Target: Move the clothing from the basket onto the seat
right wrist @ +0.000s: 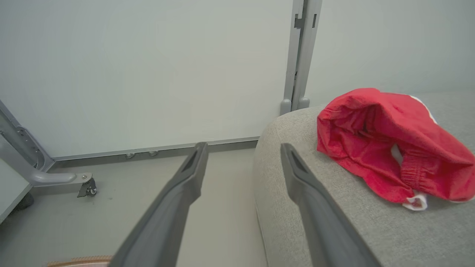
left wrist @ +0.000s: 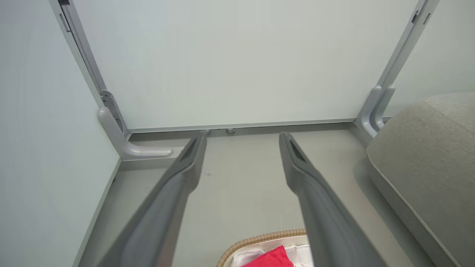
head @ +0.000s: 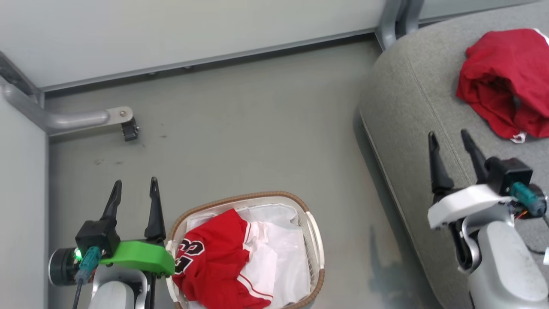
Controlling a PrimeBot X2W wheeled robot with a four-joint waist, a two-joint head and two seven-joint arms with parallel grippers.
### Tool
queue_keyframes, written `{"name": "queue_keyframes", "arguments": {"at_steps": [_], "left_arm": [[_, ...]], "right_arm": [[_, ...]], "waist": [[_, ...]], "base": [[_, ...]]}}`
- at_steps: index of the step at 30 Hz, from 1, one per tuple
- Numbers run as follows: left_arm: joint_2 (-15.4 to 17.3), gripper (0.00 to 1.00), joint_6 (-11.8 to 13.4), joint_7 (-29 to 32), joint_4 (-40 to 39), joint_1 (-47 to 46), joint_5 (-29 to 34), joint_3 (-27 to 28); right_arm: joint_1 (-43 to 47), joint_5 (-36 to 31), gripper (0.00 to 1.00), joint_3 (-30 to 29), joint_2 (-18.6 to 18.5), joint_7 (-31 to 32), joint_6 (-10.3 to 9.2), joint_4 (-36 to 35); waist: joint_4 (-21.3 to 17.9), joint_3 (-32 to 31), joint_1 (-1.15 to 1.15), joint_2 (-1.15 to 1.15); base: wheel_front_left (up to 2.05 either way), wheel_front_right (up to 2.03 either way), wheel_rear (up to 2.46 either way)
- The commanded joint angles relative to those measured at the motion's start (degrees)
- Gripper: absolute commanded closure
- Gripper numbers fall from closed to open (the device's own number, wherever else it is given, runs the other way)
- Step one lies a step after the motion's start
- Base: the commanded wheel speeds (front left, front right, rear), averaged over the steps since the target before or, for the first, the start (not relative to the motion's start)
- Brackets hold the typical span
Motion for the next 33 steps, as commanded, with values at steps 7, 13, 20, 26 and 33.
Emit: {"name": "queue_keyframes", "arguments": {"at_steps": [7,13,20,26,33], "left_arm": [[-0.28,0.0,-1.06,-0.04,-1.22,4.81,1.82,3.0],[-0.36,0.0,-1.31,-0.05,-1.13,8.06,0.65,4.06],[-0.36,0.0,-1.16,-0.04,-1.41,9.92,-0.19,3.78],[-0.37,0.0,-1.52,-0.04,-0.1,9.18,-1.28,1.76],[-0.33,0.0,-2.19,-0.05,3.44,5.4,-1.58,-2.42]], "right_arm": [[5.68,-0.16,0.0,1.29,1.28,-0.14,-0.08,-1.05],[8.97,-0.02,0.0,1.81,1.72,-0.14,-0.07,-0.84],[10.23,1.0,0.0,2.6,1.97,-0.14,-0.08,0.44],[9.2,1.45,0.0,3.38,2.08,-0.14,-0.08,-0.05],[6.52,2.22,0.0,5.51,2.14,-0.14,-0.08,-1.2]], "waist": [[3.21,-5.23,0.0,0.0],[3.79,-7.59,0.0,0.0],[4.31,-8.29,0.0,0.0],[4.01,-6.62,0.0,0.0],[2.08,-1.35,0.0,0.0]], "base": [[0.0,0.0,0.0],[0.0,0.0,0.0],[0.0,0.0,0.0],[0.0,0.0,0.0],[0.0,0.0,0.0]]}}
